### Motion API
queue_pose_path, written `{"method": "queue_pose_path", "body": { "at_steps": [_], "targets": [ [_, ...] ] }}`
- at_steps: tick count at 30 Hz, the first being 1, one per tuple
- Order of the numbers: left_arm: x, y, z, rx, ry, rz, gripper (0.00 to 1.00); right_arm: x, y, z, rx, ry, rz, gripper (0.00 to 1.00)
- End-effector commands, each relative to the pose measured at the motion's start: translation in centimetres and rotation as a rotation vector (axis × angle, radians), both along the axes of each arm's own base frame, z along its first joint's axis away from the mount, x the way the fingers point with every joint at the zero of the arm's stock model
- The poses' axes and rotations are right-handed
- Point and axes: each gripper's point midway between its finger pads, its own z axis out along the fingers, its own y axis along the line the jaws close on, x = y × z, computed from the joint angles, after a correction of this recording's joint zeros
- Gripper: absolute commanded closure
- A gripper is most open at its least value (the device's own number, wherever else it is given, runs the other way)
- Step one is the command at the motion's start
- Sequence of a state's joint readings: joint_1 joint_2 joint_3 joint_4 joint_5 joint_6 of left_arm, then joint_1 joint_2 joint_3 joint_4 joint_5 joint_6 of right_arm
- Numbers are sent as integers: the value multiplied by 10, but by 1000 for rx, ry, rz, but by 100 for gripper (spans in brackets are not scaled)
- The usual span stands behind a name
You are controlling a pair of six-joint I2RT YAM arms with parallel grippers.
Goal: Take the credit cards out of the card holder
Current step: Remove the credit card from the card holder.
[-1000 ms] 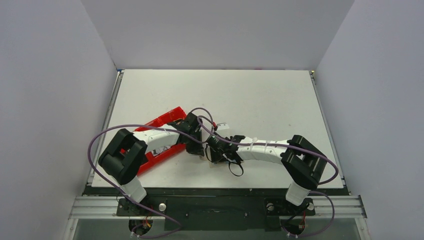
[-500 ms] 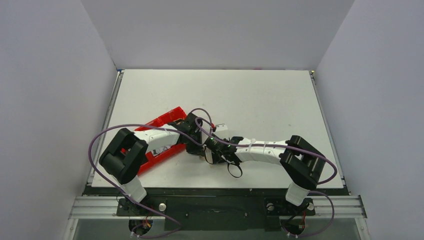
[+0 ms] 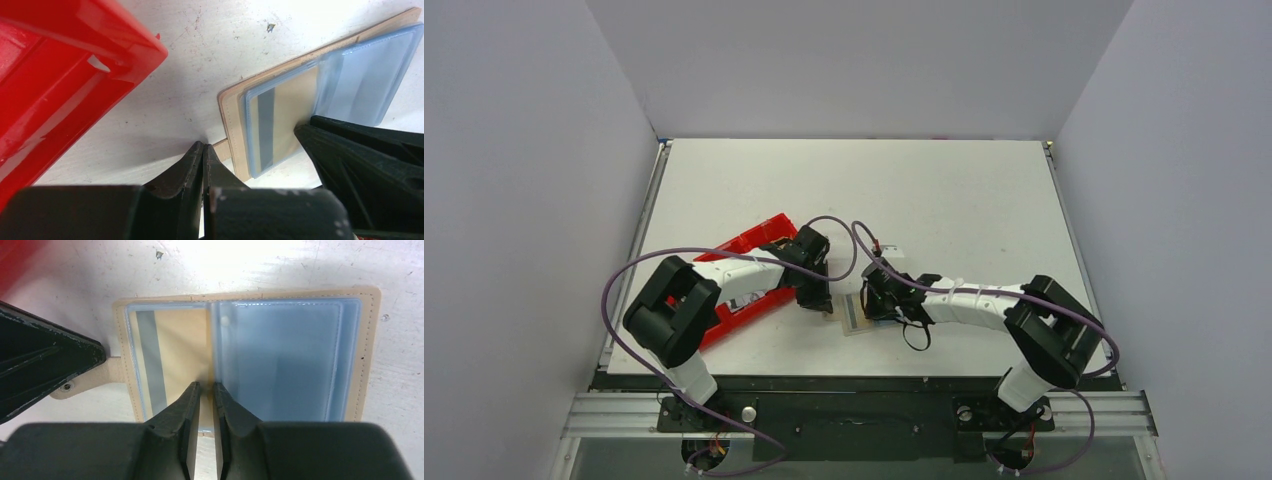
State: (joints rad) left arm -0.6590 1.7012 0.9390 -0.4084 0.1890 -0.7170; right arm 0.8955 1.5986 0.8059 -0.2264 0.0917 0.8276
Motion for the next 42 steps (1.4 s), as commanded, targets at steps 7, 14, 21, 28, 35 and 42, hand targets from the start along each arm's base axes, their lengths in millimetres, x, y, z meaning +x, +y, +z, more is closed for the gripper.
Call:
{"method": "queue_pose_path", "body": {
  "at_steps": [7, 14, 21, 28, 35, 42],
  "targets": [
    [8, -5, 10, -5, -24, -29, 100, -19, -15, -38, 81, 151, -27, 100],
    [24, -17, 61, -58, -125, -59, 89, -21, -18, -46, 170, 208, -61, 100],
    [30, -32, 98, -101, -174, -85, 77, -19, -19, -55, 264, 266, -97, 100],
    [16, -26, 63, -68, -82, -43, 69, -22, -25, -65, 270, 309, -118, 100],
    [7, -23, 38, -63, -45, -32, 58, -24, -27, -69, 268, 329, -121, 100],
    [4, -29, 26, -87, -21, -45, 55, -24, -27, -69, 270, 328, -124, 100]
  ]
}}
